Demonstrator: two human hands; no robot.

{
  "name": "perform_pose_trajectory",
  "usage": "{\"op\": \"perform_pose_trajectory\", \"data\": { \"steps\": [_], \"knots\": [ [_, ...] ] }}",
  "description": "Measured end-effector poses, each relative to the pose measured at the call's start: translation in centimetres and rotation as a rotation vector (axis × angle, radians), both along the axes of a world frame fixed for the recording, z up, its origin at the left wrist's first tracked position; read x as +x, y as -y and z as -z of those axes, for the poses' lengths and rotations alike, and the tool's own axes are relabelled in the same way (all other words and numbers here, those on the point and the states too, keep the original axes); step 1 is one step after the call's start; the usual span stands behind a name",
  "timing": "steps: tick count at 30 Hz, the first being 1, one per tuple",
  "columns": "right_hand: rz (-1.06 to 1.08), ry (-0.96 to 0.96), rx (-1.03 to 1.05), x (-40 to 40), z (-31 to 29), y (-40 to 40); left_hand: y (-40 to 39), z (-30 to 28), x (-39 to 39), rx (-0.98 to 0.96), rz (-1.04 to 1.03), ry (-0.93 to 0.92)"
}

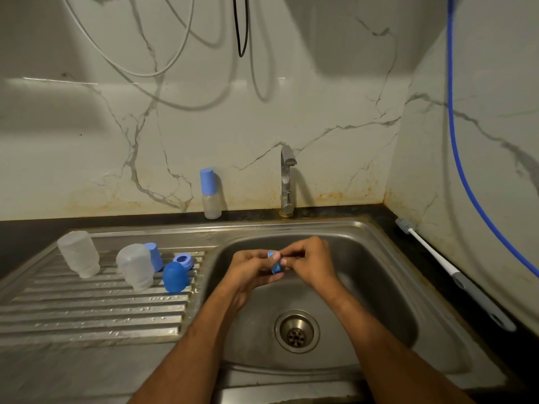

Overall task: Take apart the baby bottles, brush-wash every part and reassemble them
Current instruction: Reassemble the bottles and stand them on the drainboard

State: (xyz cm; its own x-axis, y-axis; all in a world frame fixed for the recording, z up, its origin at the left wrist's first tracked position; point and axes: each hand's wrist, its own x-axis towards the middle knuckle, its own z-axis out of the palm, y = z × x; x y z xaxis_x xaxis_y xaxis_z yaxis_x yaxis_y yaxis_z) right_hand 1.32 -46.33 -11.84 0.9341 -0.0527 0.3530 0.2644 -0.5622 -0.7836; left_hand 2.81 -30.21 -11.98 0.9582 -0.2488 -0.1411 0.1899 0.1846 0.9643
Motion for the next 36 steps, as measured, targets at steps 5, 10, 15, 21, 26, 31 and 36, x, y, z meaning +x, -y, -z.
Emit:
{"op": "perform_pose_trajectory", "data": {
  "steps": [5, 10, 15, 21, 26, 31, 36],
  "knots": [
    [0.042, -0.005, 0.12, 0.2, -0.6, -0.2, 0.4, -0.5, 0.0, -0.041, -0.018, -0.02],
    [0.064, -0.174, 0.449, 0.3, -1.1, 0.1, 0.5, -0.8, -0.2, -0.106, 0.017, -0.04],
    [-0.024, -0.166, 0.337, -0.3, -0.9, 0.2, 0.1, -0.5, -0.1, -0.047, -0.065, -0.07],
    [-0.105, -0.088, 0.13, -0.1, -0.3, 0.3, -0.3, -0.1, 0.1, -0.039, -0.043, -0.116],
    [-0.037, -0.024, 0.041, -0.2, -0.1, 0.3, -0.1, 0.0, -0.2, -0.046, 0.002, -0.034],
    [0.008, -0.025, 0.009, 0.1, -0.6, 0.1, -0.2, -0.4, 0.2, -0.006, 0.01, -0.079],
    [0.027, -0.043, -0.013, 0.3, -1.2, 0.5, -0.1, -1.0, 0.6, 0.049, 0.08, -0.084]
  ]
}}
